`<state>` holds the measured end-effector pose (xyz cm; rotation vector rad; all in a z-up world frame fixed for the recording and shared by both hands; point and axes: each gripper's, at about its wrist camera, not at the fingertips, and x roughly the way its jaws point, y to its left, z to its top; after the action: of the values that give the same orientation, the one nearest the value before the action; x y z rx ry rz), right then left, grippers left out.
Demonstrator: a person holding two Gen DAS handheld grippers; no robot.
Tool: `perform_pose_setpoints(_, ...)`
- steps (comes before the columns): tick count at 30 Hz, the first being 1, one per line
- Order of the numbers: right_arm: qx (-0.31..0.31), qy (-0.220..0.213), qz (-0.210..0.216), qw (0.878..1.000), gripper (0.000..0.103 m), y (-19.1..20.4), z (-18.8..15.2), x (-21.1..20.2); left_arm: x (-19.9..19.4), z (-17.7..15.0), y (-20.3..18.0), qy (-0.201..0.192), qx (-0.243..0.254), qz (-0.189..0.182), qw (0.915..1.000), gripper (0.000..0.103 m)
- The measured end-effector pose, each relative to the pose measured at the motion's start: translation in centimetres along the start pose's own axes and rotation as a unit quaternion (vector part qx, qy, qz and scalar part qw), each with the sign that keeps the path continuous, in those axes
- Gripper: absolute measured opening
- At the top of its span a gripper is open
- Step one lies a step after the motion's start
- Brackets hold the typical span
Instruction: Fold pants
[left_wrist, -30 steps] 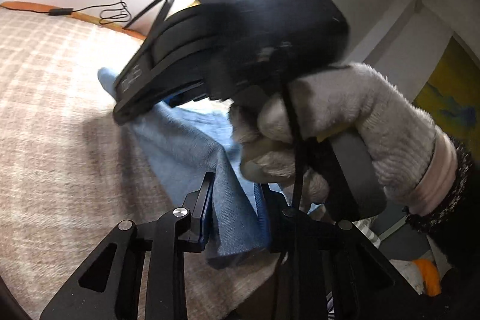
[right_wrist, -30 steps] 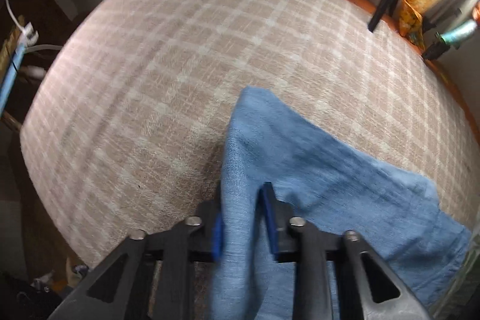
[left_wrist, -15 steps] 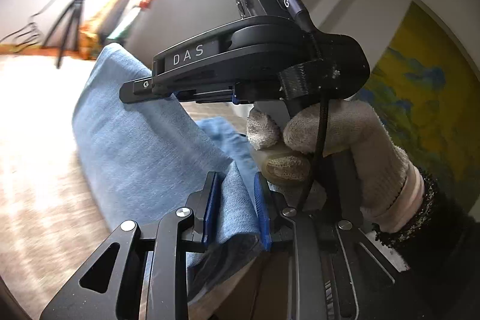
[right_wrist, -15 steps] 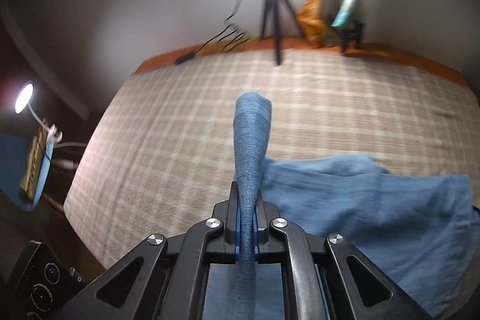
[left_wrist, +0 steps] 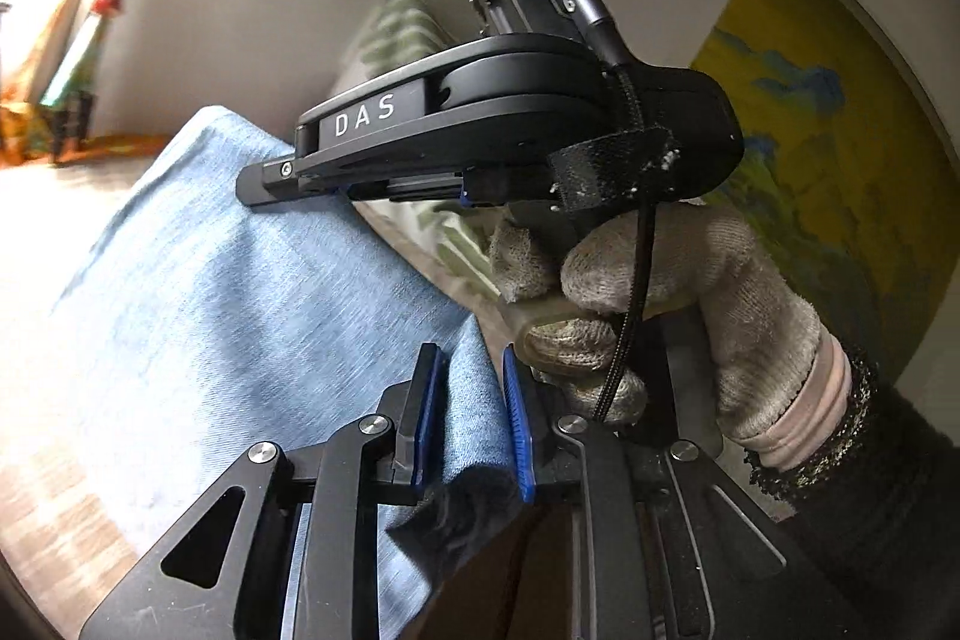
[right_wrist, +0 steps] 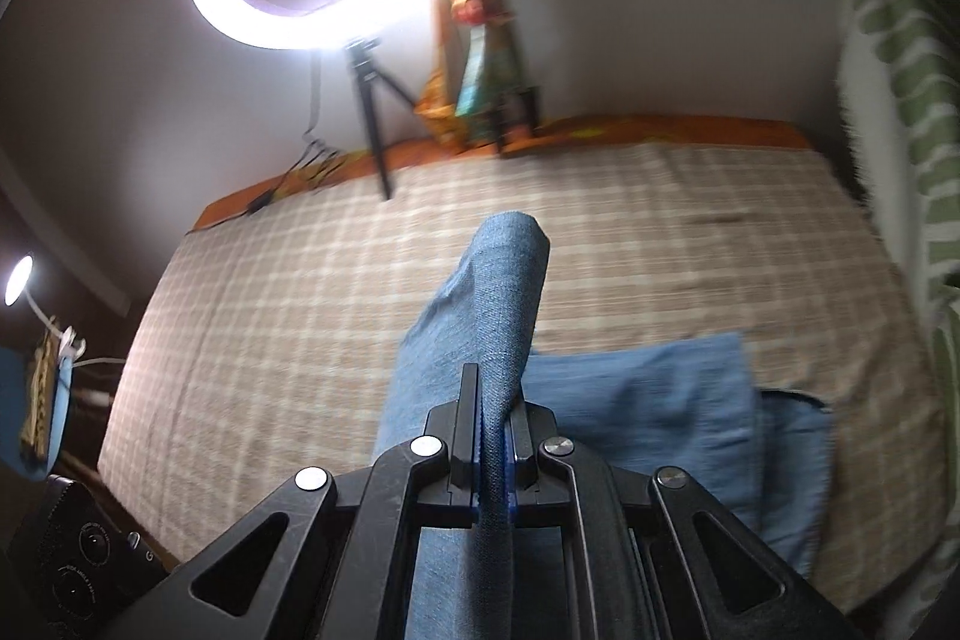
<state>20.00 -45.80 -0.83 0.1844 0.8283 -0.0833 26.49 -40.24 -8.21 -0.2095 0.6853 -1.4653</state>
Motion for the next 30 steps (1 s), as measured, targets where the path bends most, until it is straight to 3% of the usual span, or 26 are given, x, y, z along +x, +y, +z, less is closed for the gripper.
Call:
perform_pose_setpoints(4, 0.029, -0.01, -0.021, 0.999, 0.002, -4.4, -0.3, -0.7, 2.5, 0.5, 0.0, 0.041, 0.001, -0.023, 0.9989, 0.019)
perform_pose_setpoints(10, 0.077, 0.001, -0.03, 0.997, 0.002, -10.8, -2.0, 0.8, 0.8, 1.0, 1.7, 0.045, 0.01, -0.001, 0.9989, 0.021)
perform_pose_setpoints(19, 0.087, 0.004, -0.027, 0.996, 0.002, -13.8, -3.0, 2.8, -1.8, -3.1, 4.1, 0.078, 0.011, 0.097, 0.9922, 0.025)
perform_pose_setpoints(30, 0.096, 0.02, -0.041, 0.994, 0.002, -17.1, -4.3, 5.6, 2.4, -4.5, 4.7, 0.126, 0.026, 0.111, 0.9855, 0.033)
